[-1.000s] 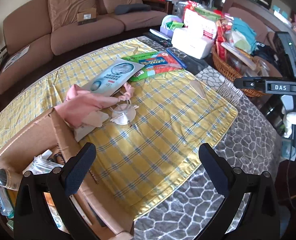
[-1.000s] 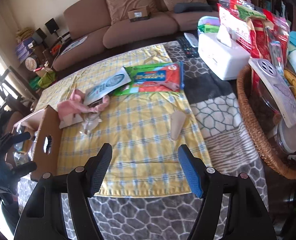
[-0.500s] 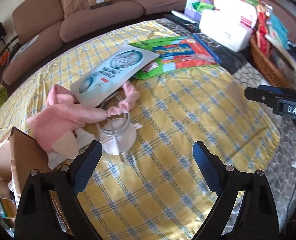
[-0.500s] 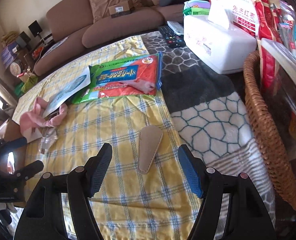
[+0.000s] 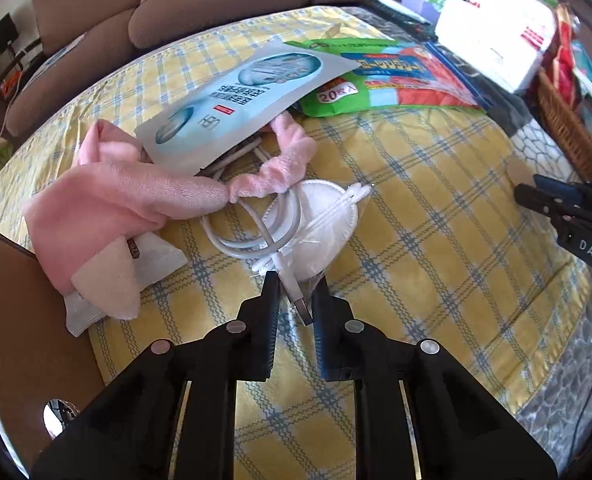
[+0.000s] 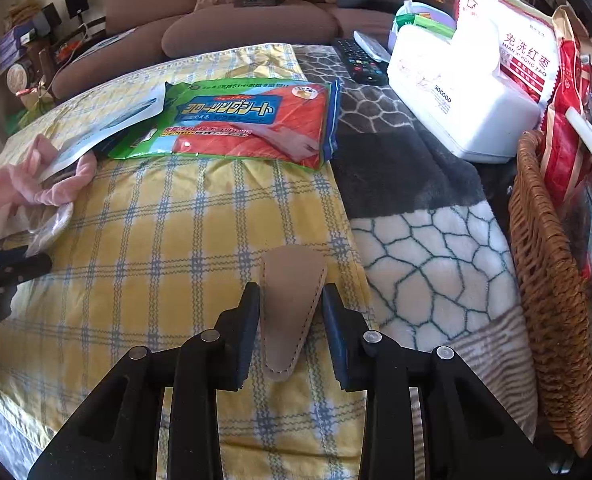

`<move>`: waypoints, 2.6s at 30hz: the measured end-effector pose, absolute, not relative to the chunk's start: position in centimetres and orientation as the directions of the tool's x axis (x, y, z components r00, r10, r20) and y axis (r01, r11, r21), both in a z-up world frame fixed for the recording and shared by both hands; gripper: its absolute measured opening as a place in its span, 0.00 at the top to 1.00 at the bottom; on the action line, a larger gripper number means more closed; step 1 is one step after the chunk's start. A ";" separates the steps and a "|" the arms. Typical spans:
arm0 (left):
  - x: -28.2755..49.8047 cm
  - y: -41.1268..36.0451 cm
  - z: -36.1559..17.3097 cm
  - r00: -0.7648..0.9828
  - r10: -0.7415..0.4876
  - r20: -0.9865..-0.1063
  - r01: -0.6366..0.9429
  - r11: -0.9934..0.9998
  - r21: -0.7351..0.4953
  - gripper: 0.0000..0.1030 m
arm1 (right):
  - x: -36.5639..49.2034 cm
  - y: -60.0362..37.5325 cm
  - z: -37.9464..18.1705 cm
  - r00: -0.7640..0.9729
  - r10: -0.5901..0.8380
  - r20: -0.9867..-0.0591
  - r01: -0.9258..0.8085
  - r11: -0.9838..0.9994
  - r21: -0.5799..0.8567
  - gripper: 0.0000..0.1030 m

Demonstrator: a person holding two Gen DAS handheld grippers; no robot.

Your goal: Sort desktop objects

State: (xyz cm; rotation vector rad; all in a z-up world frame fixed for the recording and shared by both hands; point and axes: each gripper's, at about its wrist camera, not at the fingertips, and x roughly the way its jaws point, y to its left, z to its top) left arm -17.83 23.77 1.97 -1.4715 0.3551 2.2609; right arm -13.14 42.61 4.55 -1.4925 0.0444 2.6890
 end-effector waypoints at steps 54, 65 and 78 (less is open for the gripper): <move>-9.1 10.4 17.6 -0.334 0.437 -0.836 -0.591 -0.788 -0.176 0.68 | -1.2 25.2 22.5 -0.603 -0.423 -0.677 0.295 -0.906 0.303 0.69; -7.4 18.5 11.4 -0.424 0.129 -0.896 -0.822 -0.471 0.321 0.56 | 0.1 27.2 20.2 -0.590 -0.440 -0.677 0.274 -0.898 0.345 0.69; -7.9 19.9 6.7 -0.300 0.075 -0.951 -0.910 -0.322 0.262 0.97 | -0.3 29.0 17.6 -0.568 -0.447 -0.691 0.252 -0.894 0.371 0.69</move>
